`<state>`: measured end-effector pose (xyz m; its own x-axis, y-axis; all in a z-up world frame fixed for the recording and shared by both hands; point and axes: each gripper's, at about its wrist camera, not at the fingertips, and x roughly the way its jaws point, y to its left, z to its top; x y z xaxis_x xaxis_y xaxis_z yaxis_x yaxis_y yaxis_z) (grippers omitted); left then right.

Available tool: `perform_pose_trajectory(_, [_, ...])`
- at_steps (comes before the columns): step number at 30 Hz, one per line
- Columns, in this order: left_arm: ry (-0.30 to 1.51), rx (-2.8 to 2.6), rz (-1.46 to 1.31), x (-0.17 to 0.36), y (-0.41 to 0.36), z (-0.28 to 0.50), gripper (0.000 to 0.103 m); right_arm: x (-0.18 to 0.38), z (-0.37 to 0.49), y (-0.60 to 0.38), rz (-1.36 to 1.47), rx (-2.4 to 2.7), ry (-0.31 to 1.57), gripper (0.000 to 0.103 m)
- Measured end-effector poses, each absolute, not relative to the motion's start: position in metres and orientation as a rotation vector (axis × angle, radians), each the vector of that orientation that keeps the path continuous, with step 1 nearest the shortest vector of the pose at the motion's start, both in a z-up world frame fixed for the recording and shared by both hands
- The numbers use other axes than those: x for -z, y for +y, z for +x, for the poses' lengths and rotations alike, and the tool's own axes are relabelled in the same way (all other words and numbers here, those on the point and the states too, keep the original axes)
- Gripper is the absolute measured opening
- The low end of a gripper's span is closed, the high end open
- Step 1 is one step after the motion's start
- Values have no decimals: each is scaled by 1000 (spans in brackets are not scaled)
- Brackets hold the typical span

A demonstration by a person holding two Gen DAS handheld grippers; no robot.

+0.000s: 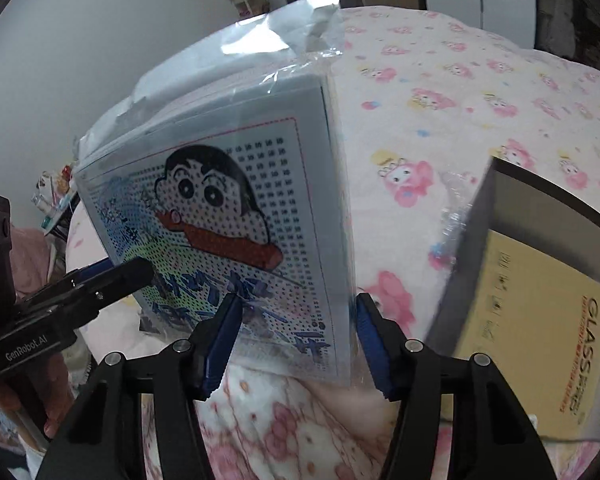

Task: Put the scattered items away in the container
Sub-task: 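Carry the Shin-chan crayon pack in both grippers over the black box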

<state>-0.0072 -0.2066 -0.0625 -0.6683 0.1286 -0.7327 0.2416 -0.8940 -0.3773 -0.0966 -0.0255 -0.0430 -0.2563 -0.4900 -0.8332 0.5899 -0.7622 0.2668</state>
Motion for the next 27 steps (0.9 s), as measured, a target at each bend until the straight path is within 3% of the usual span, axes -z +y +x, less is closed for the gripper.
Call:
perform_pose_trajectory(10, [513,2900,1275,15,-87,-75,55,2,-102,79,1263,2266,-19,55])
perform_pose_trajectory(13, [530,2933,1342,17,-50,-102,55,-3,-110,111,1259,2325,-51,55])
perform_pose_trajectory(20, [490,2858,1661,72,27,-176,55,48,-161,180,1478,2336,-58,55])
perform_pose_trajectory(27, [401,2666,1959,136,69,-203,55,101,-183,209,1688,2289,-80,57])
